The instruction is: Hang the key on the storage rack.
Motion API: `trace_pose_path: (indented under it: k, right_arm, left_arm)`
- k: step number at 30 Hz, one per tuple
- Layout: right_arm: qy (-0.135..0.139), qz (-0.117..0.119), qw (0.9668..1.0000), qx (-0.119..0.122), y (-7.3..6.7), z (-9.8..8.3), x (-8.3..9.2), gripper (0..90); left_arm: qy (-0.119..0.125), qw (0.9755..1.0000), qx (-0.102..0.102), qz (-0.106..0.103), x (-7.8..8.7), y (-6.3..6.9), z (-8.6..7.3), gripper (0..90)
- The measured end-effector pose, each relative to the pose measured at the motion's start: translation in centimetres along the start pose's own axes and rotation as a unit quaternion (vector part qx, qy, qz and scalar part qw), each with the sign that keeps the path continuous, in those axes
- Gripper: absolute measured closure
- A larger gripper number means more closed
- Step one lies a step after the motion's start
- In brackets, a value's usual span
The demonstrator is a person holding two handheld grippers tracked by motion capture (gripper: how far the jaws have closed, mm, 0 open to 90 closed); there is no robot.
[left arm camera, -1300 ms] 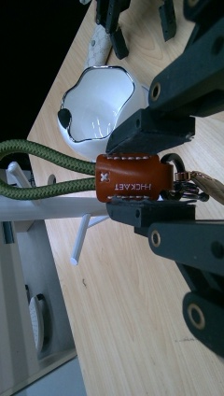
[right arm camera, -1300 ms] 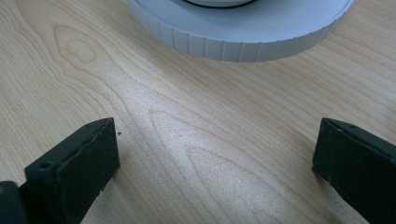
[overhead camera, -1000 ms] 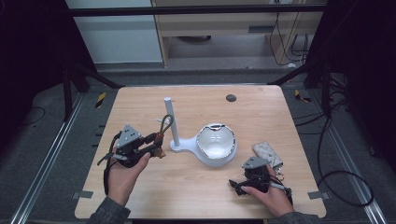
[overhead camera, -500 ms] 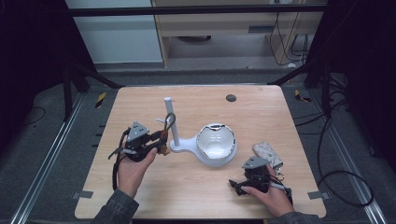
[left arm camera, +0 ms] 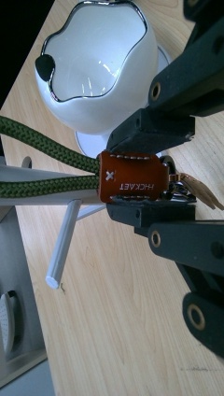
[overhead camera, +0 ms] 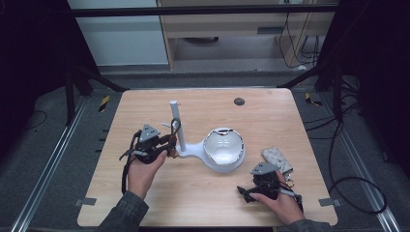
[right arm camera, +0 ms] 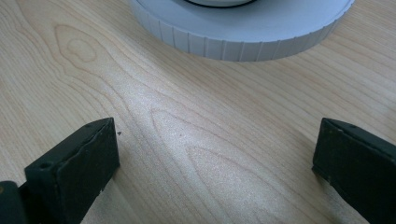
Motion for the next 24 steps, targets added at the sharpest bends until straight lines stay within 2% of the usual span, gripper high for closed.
trace_pose_path:
  k: [24]
  right_arm:
    - [0.0, 0.001, 1.0, 0.001, 0.01, -0.02, 0.01, 0.4]
  left_arm:
    - [-0.005, 1.0, -0.002, 0.003, -0.78, 0.11, 0.17, 65.4]
Point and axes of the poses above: each handheld gripper's, and its own axes: x roughly backward along the jaws, z roughly out of its top, y roughly to its right, the point moved 2 cm from there along -x, roughly forward along the jaws, and after that the axes turned 2 degrees about x, right-handed, at the moved point
